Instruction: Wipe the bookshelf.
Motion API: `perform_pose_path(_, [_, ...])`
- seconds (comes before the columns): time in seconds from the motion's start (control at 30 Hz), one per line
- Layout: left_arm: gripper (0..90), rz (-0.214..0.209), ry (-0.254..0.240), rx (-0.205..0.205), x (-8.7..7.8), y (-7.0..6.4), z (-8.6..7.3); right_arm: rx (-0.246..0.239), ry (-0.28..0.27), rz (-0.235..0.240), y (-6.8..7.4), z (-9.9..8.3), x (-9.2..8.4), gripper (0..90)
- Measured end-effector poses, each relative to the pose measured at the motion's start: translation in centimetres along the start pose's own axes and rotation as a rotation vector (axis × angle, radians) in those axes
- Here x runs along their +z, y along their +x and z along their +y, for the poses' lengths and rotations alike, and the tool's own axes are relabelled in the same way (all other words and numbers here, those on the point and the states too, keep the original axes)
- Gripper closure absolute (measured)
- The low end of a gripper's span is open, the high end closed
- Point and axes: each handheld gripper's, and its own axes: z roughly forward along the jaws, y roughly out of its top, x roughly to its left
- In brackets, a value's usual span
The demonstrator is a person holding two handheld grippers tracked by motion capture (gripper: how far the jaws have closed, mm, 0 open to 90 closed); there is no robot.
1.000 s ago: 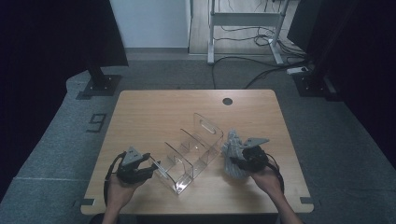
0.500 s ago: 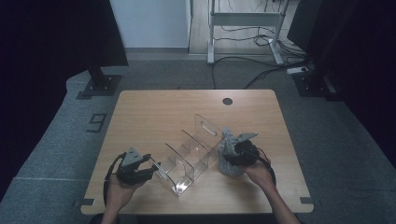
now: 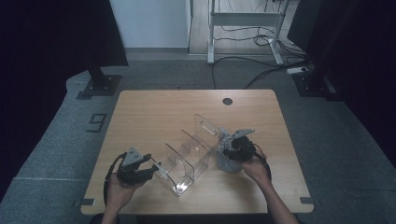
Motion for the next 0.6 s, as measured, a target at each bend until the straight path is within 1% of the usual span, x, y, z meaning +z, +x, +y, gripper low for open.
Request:
perform_pose_path(0.17, [45.0, -0.005, 0.002, 0.004, 0.0, 0.0, 0.1, 0.001, 0.008, 0.005, -0.3, 0.1, 0.4, 69.8])
perform_pose_path(0.4, [45.0, -0.006, 0.0, 0.004, 0.0, -0.1, 0.0, -0.009, 0.049, -0.007, -0.1, -0.2, 1.6, 70.8])
perform_pose_path(0.6, [44.9, -0.001, -0.006, -0.003, 0.0, -0.1, 0.0, -0.015, 0.08, -0.016, 0.0, -0.5, 2.4, 71.3])
